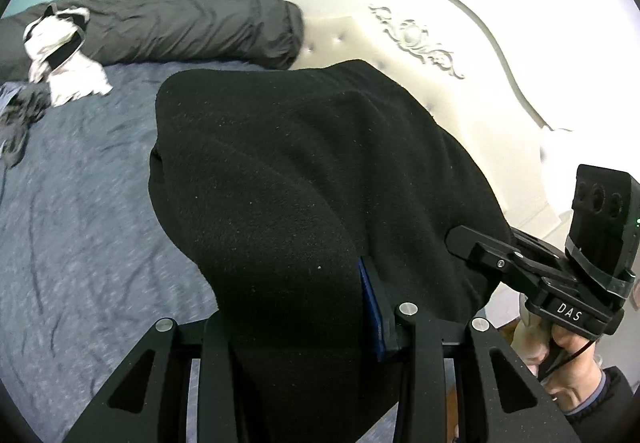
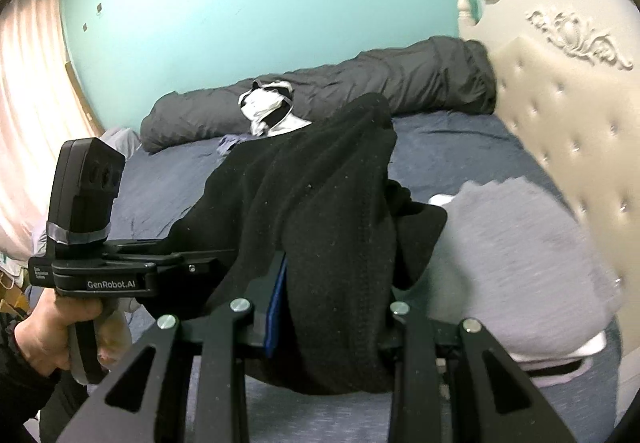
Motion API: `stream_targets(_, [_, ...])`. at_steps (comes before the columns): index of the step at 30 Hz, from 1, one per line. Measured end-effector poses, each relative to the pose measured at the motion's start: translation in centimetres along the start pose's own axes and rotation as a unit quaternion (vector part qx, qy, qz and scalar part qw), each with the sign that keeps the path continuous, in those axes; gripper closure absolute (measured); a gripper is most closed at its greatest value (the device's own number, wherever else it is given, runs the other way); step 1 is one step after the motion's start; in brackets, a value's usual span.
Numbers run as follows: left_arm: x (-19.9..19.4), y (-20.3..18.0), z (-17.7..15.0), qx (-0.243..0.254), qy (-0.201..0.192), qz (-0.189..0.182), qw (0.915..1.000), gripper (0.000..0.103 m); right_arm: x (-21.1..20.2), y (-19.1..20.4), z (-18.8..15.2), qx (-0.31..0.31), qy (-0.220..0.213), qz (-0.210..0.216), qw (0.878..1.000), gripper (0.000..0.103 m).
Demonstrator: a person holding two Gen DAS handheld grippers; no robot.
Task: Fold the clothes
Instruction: 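Carry the black garment with both tools toward the clothes stack by the headboard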
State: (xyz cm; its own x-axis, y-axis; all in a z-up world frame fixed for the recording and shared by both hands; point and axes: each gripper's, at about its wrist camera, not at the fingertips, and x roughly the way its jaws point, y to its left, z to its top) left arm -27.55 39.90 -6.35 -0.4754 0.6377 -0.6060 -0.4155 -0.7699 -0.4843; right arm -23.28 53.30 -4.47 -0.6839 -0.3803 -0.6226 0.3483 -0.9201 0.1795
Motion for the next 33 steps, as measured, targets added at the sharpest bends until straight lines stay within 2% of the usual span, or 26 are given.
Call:
stream_targets(8, [4.6, -5.7, 4.6, 0.023, -0.002, -0.014, 0.9996, 0.064, -3.4, -6.6, 2.8, -0.003, -0.020, -0.028, 0.999, 0.072])
stream_targets(14, [9.5, -7.4, 5.1, 0.022, 0.011, -0.015, 0.9996, 0.064, -4.4, -11.9, 3.8, -0.006, -0.022, -0.042, 0.999, 0.072])
stream_targets(20, [14.5, -9.0, 5.5, 0.022, 0.024, -0.015, 0.9994, 0.064, -3.6, -16.8, 3.0, -0.004, -0.014, -0.062, 0.998, 0.072])
stream_targets(26, [19.4, -10.7, 6.0, 0.021, 0.038, -0.016, 0.9989, 0.064, -2.1, -20.6, 0.7, 0.014, 0.003, -0.074, 0.997, 0.072])
stream_targets(33, [20.7, -10.1, 4.3, 0.013, 0.041, -0.024, 0.9988, 0.064, -1.3, -23.8, -1.6, 0.058, 0.014, -0.067, 0.996, 0.071])
